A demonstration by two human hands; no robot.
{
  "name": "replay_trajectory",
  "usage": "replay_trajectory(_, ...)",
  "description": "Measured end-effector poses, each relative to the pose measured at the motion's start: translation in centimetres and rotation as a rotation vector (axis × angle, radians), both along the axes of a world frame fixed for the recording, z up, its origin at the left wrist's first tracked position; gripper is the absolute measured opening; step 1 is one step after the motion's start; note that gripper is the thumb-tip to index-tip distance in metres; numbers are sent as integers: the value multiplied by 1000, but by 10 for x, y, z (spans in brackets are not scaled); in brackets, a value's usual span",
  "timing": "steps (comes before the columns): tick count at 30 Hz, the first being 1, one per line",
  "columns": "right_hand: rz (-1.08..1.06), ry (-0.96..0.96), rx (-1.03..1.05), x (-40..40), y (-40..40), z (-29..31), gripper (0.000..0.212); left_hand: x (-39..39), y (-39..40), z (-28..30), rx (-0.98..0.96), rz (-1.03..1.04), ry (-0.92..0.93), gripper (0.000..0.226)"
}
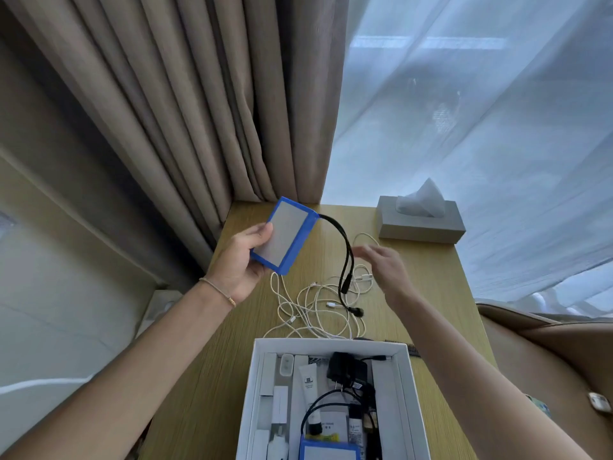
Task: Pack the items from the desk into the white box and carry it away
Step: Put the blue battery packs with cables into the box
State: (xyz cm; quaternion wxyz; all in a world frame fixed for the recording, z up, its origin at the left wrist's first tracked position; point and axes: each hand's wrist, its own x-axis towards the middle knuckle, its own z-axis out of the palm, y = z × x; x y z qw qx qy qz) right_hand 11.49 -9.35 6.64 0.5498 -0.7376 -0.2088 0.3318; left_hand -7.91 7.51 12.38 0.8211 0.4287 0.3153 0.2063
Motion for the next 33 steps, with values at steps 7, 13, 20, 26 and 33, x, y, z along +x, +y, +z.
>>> replay_trajectory(7, 299, 351, 196, -30, 4, 63, 52, -1, -18, -7, 145, -127, 125, 44)
replay_trajectory(13, 263, 203, 46, -55, -14, 64, 32, -9, -32, -3, 199, -238, 137, 51)
replay_trajectory(20, 110, 437, 225, -79, -34, 56, 21, -27, -81, -50, -253, -324, -45, 70)
replay_trajectory(26, 102, 480, 288, -86, -49, 53, 17, -38, -119, -61, 259, -762, 41, 67)
replay_trajectory(33, 132, 544, 282, -78, -85, 41, 44, -69, -103, -65, 684, -918, 209, 37)
